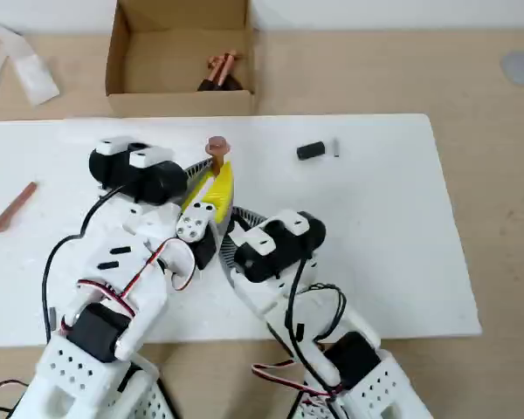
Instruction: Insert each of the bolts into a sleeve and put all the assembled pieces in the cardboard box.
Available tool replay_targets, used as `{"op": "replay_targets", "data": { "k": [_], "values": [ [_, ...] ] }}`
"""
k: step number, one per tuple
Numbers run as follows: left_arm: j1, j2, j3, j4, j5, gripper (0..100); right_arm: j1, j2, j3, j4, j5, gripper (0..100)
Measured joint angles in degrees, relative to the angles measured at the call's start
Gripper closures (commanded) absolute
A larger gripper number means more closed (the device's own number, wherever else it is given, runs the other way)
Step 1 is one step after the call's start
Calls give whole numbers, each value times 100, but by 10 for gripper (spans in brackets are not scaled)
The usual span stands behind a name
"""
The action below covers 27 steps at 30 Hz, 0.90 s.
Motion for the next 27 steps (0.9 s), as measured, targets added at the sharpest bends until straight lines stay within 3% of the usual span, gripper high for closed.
{"op": "replay_targets", "data": {
  "k": [7, 27],
  "values": [
    [0, 0, 0, 35, 0, 995, 0, 0, 0, 0, 0, 989],
    [0, -1055, -633, 2277, 352, 986, 273, 0, 0, -9, -316, 989]
  ]
}}
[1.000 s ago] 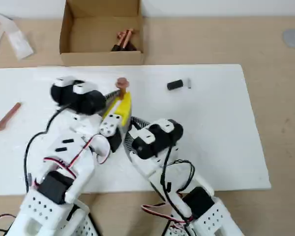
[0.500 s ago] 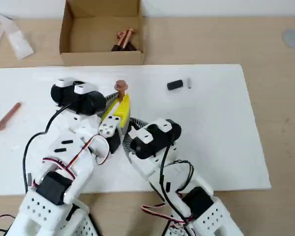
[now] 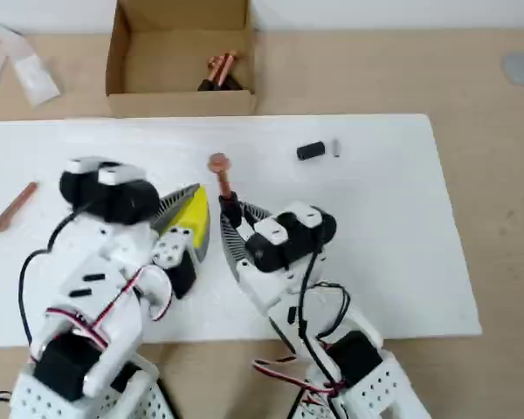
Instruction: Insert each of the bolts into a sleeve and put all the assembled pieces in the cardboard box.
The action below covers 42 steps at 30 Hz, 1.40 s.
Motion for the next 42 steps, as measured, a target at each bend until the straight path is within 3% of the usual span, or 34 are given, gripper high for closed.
{"op": "replay_targets", "data": {
  "k": [11, 17, 24, 33, 42],
  "values": [
    [-79, -35, -422, 387, -79, 889, 26, 0, 0, 0, 0, 989],
    [-1398, 114, -905, 1055, -132, 878, 167, 545, -888, 9, 35, 989],
    [-2936, 967, -914, 1143, -809, 879, 176, 3921, -3789, 9, 466, 989],
    [-3833, 1064, -914, 1459, -1495, 879, 615, 8967, -8343, 9, 844, 989],
    [-4431, 1064, -914, 1459, -1626, 878, 993, 13415, -12809, -79, 1116, 988]
  ]
}}
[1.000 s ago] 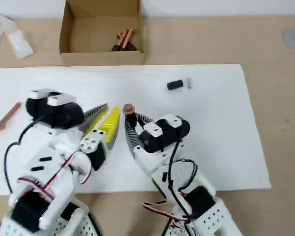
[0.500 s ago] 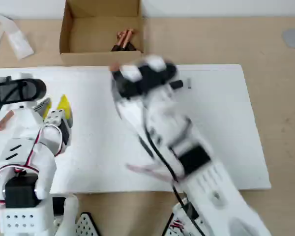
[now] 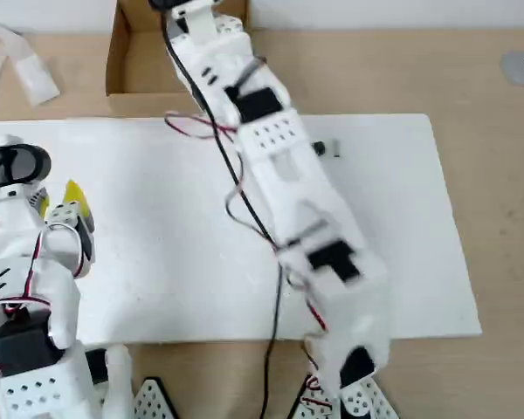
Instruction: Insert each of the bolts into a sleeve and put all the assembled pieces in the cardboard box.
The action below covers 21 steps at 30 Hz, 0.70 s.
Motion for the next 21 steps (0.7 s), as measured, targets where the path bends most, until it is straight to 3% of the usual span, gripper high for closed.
{"op": "replay_targets", "data": {
  "k": [11, 17, 21],
  "values": [
    [0, 0, 0, 0, 0, 878, 404, 5187, -3938, -1530, 1336, 983],
    [0, 18, 0, 0, 281, 874, 422, 6233, -5582, -1310, 1679, 825],
    [0, 18, 0, 0, 440, 874, 404, 6268, -5873, -809, 1705, 794]
  ]
}}
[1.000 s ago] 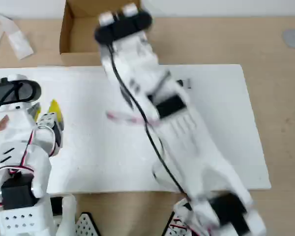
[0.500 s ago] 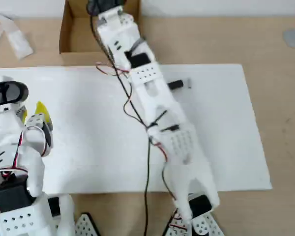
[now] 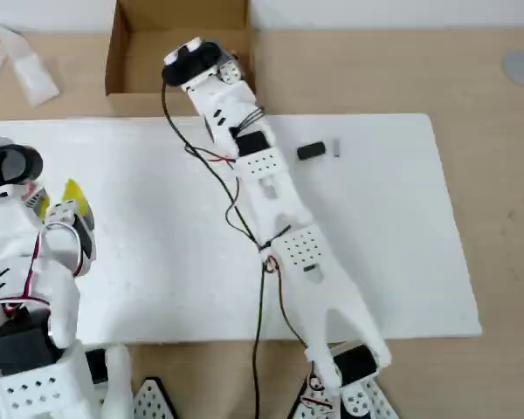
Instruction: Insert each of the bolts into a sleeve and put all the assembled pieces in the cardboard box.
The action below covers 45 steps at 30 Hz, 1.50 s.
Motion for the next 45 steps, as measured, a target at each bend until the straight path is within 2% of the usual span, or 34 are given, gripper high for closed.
{"op": "replay_targets", "data": {
  "k": [4, 11, 16, 19, 23, 28, 30, 33, 38, 45],
  "values": [
    [-44, 18, 0, 0, -9, 849, 9, -9, -53, 264, -9, 793],
    [-712, 422, 0, 105, 0, 821, 9, -633, -70, 1433, -220, 794],
    [-1204, 1776, -484, 519, 62, 822, 114, -1679, -70, 2936, -870, 795],
    [-1424, 2840, -1152, 747, 457, 822, 237, -2321, -70, 3947, -1240, 793],
    [-1521, 4123, -2101, 818, 1600, 822, 281, -2936, -79, 5240, -1407, 793],
    [-1495, 5327, -2778, 818, 4202, 822, 369, -3297, -79, 6453, -1407, 793],
    [-1371, 5732, -2910, 818, 4949, 822, 413, -3376, -79, 6866, -1407, 793],
    [-1240, 6321, -3086, 782, 5793, 822, 466, -3420, -79, 7349, -1407, 793],
    [-1301, 7270, -3235, 220, 7033, 822, 501, -3420, -79, 7859, -1407, 793],
    [-1820, 8018, -3640, -35, 8088, 822, 519, -3420, -79, 8220, -1407, 793]
  ]
}}
